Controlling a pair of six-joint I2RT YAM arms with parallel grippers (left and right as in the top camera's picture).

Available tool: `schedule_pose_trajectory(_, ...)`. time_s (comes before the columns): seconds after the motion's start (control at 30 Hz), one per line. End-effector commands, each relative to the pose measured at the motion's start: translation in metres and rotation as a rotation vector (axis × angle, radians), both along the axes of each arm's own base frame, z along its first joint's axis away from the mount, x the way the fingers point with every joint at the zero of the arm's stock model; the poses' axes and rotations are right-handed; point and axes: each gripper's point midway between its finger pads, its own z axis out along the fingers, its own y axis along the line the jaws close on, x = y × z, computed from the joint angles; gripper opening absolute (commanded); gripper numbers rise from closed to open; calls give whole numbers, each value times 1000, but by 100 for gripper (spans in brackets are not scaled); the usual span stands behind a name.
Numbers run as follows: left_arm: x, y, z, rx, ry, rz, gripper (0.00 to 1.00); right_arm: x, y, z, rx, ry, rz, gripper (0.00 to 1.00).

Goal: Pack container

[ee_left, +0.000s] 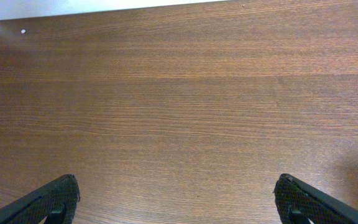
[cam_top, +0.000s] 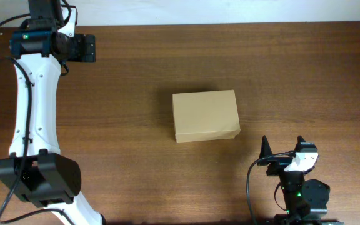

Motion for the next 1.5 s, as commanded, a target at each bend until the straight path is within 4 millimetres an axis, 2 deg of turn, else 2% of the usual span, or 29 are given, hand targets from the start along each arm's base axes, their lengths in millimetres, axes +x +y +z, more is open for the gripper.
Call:
schedule_pose_trajectory(0.0,1,0,7,-1,-17,-2,100,0,-4,-5,-5,2,-22,99)
schedule_pose_trajectory(0.3,0,0,7,-1,-16,-2,99,0,-4,-5,-5,2,-22,99)
schedule_pose_trajectory(0.4,-6,-5,28,3,-60,-12,100,0,-4,-5,-5,2,-22,99)
schedule_pose_trajectory(0.47,-15,-12,52,6,-113,-26,100,0,-4,-5,-5,2,-22,99)
schedule_pose_trajectory(0.63,-62,-28,115,19,-269,-52,100,0,-4,-5,-5,2,-22,99)
schedule_pose_trajectory(0.73,-96,-39,134,9,-363,-82,100,0,-4,-5,-5,2,-22,99)
schedule_pose_trajectory(0.8,-121,-49,139,-10,-441,-118,100,0,-4,-5,-5,2,-22,99)
schedule_pose_trajectory(0.87,-143,-55,134,-21,-498,-141,100,0,-4,-5,-5,2,-22,99)
schedule_pose_trajectory(0.93,-167,-58,120,-26,-543,-153,100,0,-4,-5,-5,2,-22,100)
schedule_pose_trajectory(1.03,-201,-63,88,-44,-594,-182,100,0,-4,-5,-5,2,-22,99)
schedule_pose_trajectory(1.13,-226,-68,53,-58,-624,-205,99,0,-4,-5,-5,2,-22,99)
schedule_pose_trajectory(1.23,-244,-70,13,-67,-614,-216,100,0,-4,-5,-5,2,-22,99)
schedule_pose_trajectory(1.33,-253,-77,-20,-96,-588,-250,100,0,-4,-5,-5,2,-22,99)
schedule_pose_trajectory(1.47,-258,-82,-50,-117,-549,-269,100,0,-4,-5,-5,2,-22,99)
